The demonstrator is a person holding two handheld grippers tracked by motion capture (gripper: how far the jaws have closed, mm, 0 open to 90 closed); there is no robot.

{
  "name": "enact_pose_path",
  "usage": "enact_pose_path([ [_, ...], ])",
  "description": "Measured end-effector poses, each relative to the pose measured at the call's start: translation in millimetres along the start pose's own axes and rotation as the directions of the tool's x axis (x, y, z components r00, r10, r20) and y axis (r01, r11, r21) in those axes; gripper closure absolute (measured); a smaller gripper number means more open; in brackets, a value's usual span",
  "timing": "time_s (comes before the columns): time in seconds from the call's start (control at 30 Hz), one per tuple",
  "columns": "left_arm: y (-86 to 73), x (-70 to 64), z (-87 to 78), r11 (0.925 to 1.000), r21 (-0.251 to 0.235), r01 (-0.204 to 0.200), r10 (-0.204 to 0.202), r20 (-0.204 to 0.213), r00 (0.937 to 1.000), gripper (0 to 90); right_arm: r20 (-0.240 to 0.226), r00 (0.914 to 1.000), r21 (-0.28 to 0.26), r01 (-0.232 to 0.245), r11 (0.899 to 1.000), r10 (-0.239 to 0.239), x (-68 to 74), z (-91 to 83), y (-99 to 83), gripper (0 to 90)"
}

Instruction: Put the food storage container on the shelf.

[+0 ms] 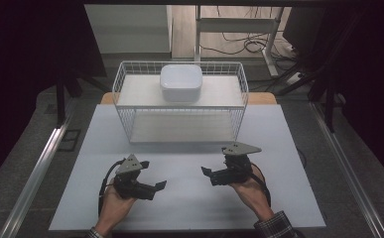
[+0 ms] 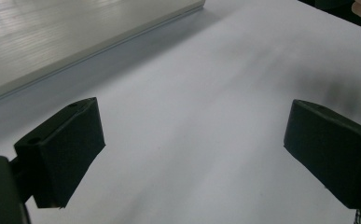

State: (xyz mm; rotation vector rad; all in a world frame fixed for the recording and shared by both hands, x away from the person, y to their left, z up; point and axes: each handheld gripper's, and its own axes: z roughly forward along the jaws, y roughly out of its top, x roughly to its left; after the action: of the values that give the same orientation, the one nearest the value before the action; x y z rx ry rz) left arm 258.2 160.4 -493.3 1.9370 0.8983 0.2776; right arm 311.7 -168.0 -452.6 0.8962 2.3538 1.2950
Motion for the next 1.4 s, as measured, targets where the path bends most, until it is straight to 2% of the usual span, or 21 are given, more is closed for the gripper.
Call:
enact_pose_path([
  [0.67,-28.3,-1.6,-18.3,0.9992,0.021,0.033,-0.033,-0.022,0.9992,4.5,0.038,0.9991,0.021,-0.021,1.000,0.020,-8.4,-25.0,-33.9,1.5],
  [0.93,-40.3,-0.1,-23.8,0.9978,0.044,0.049,-0.048,-0.037,0.9982,4.2,0.055,0.9981,0.048,-0.032,0.998,0.029,-9.7,-31.5,-47.0,1.4],
  [1.23,-56.1,0.0,-28.3,0.9953,0.074,0.062,-0.058,-0.056,0.9967,3.8,0.083,0.9965,0.092,-0.018,0.996,0.011,-8.2,-36.0,-62.9,1.0],
  [1.33,-59.3,-0.2,-27.9,0.9945,0.079,0.068,-0.064,-0.051,0.9966,3.7,0.085,0.9963,0.100,-0.019,0.995,0.010,-7.4,-36.8,-66.0,0.9],
  [1.4,-61.9,-0.5,-26.5,0.9943,0.079,0.072,-0.069,-0.032,0.9971,3.1,0.088,0.9961,0.112,-0.017,0.994,0.007,-6.2,-38.0,-70.7,0.8],
])
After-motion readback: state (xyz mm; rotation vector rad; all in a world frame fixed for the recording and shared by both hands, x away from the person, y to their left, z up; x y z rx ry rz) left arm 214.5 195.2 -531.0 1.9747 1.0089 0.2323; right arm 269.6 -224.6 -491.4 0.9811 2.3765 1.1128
